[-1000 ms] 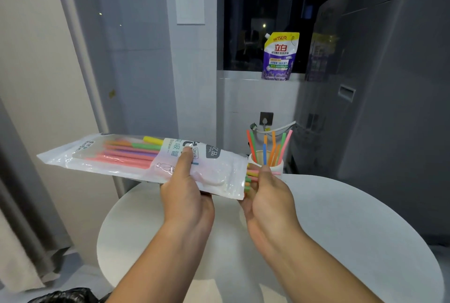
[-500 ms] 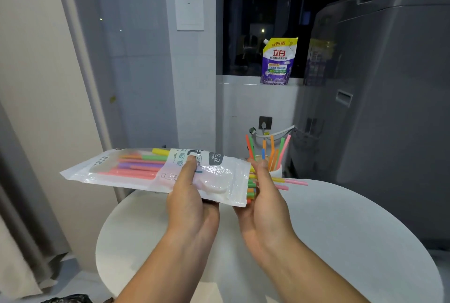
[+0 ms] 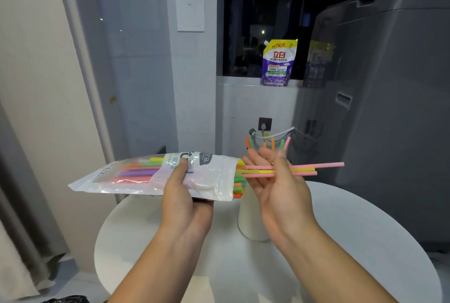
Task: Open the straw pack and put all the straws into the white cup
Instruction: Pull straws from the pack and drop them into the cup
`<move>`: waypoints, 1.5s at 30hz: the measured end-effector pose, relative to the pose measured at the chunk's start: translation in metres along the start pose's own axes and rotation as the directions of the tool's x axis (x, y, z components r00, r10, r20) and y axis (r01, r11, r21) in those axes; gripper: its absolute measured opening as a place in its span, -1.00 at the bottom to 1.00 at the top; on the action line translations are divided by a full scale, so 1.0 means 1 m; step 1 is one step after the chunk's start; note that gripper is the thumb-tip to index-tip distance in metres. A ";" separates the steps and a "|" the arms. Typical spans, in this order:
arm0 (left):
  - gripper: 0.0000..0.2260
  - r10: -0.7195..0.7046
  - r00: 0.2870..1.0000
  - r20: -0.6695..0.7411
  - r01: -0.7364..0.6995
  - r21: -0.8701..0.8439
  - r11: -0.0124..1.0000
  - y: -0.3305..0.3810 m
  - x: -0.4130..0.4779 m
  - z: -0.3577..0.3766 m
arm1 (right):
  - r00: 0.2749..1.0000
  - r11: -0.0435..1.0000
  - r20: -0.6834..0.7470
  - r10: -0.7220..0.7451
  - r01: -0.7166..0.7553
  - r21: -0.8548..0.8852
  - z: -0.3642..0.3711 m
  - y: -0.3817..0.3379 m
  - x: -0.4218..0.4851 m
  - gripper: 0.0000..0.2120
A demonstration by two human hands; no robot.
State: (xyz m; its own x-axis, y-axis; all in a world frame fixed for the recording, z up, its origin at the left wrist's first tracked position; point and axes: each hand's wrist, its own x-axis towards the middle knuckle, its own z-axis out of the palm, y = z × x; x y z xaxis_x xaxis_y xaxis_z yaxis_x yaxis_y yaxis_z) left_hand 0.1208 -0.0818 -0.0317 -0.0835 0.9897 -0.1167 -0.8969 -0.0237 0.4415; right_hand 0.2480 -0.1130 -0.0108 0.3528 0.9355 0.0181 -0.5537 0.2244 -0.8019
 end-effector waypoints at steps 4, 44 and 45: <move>-0.80 -0.027 1.000 -0.011 0.027 -0.014 1.000 0.009 0.007 -0.006 | 0.996 0.998 0.072 -0.054 0.051 0.042 0.000 -0.023 0.002 -0.57; -0.82 0.016 0.999 -0.042 -0.015 0.011 1.000 0.005 0.020 -0.017 | 0.980 0.627 0.181 -0.083 0.192 -0.755 0.030 -0.093 0.094 -0.75; -0.84 0.016 0.999 -0.042 -0.015 0.016 1.000 0.005 0.020 -0.017 | 0.980 0.630 0.179 -0.084 0.191 -0.753 0.030 -0.091 0.095 -0.75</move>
State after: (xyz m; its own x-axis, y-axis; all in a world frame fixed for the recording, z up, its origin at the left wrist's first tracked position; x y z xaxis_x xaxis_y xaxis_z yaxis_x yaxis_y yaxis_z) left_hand 0.1078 -0.0642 -0.0469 -0.1158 0.9823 -0.1471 -0.8886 -0.0363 0.4572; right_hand 0.3092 -0.0363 0.0822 0.2573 0.9471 0.1917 0.2866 0.1147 -0.9512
